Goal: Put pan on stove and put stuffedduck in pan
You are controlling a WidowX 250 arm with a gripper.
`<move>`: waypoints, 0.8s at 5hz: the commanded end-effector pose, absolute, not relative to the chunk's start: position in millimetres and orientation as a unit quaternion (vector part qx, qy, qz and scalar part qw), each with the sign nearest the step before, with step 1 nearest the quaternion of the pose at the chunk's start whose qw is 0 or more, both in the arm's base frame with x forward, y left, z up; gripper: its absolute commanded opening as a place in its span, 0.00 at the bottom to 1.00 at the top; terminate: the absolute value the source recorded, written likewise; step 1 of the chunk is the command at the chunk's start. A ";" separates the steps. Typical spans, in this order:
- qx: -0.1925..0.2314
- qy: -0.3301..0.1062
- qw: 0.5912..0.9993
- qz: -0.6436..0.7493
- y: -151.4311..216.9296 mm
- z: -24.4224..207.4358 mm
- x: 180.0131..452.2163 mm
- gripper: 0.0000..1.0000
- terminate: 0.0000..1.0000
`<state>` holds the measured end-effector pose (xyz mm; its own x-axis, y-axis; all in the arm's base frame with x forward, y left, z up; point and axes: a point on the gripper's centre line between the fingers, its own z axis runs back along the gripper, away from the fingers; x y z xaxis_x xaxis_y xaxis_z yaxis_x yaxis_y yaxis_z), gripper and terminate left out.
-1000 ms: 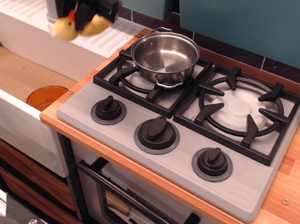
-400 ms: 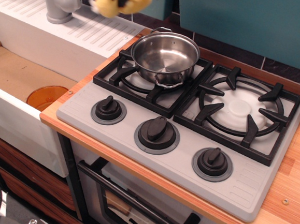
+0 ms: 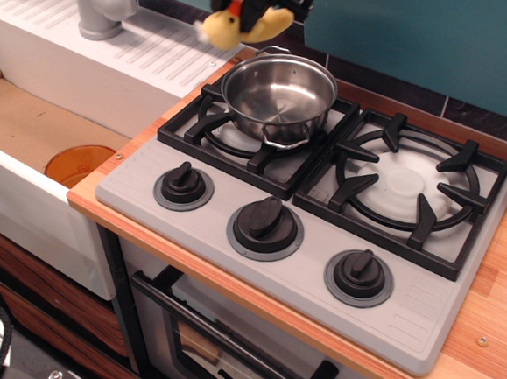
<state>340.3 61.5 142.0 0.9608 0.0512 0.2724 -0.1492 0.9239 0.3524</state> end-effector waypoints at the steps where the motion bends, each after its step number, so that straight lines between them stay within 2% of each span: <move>1: 0.187 -0.173 0.966 0.044 57.5 156.6 358.6 0.00 0.00; 2: 0.185 -0.176 0.966 0.038 61.3 156.6 360.2 1.00 0.00; 4: 0.181 -0.176 0.967 0.041 62.4 154.2 362.4 1.00 0.00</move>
<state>353.3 65.1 135.8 0.9546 0.0142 0.2975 -0.1197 0.9329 0.3396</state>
